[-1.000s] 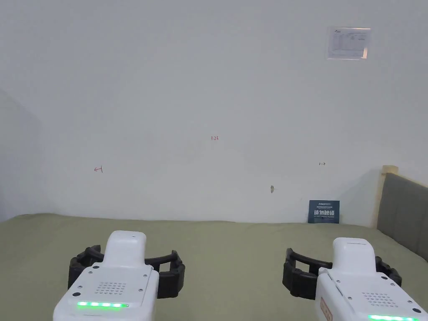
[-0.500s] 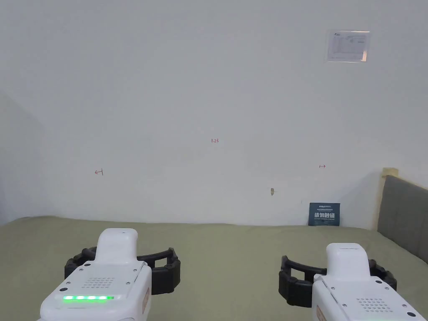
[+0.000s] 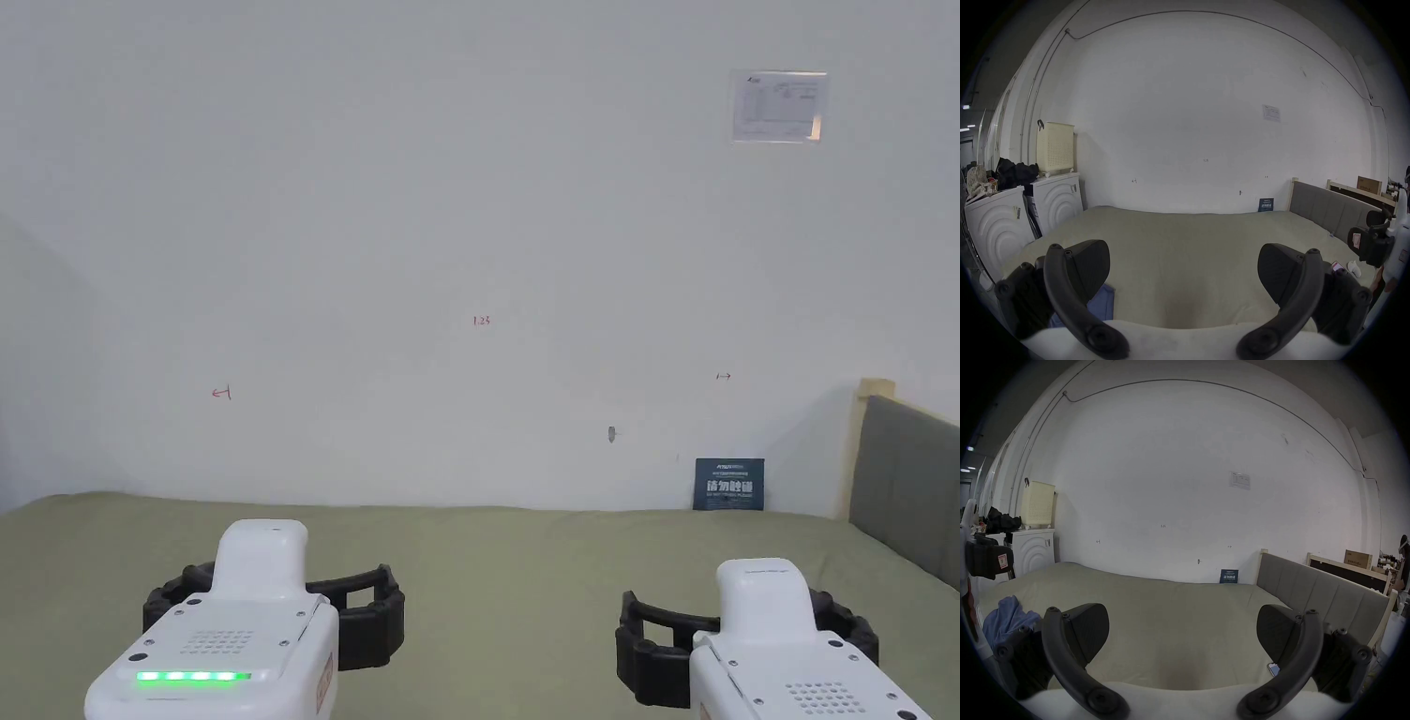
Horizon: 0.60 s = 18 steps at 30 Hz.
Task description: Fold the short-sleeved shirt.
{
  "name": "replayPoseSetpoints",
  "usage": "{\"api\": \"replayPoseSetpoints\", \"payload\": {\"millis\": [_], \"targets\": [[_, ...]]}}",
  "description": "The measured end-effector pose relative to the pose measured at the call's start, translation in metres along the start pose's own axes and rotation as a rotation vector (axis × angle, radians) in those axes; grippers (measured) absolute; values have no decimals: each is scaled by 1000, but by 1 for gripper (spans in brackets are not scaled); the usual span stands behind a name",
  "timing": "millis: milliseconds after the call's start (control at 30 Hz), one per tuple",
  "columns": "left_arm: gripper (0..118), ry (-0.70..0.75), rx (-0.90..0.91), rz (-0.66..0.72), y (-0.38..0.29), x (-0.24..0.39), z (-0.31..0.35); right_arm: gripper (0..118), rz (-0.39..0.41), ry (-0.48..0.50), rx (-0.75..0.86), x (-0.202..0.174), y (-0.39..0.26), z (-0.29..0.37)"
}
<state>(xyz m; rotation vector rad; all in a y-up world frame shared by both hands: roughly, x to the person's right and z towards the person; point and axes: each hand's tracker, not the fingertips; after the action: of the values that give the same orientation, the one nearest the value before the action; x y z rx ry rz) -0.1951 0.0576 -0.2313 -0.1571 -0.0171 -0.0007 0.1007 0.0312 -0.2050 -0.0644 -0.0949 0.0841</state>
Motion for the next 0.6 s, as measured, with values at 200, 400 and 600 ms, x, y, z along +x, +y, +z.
{"api": "replayPoseSetpoints", "payload": {"millis": [200,400,600], "targets": [[118,9,0,-13,-1,1,-2,118,3,-3,-10,1,-2,-2],[100,15,-10,-13,-4,-3,-4,35,5,-18,-17,2,-2,-1],[0,-9,-15,-19,-16,6,-3,0,-27,-53,-21,5,-3,-3]]}}
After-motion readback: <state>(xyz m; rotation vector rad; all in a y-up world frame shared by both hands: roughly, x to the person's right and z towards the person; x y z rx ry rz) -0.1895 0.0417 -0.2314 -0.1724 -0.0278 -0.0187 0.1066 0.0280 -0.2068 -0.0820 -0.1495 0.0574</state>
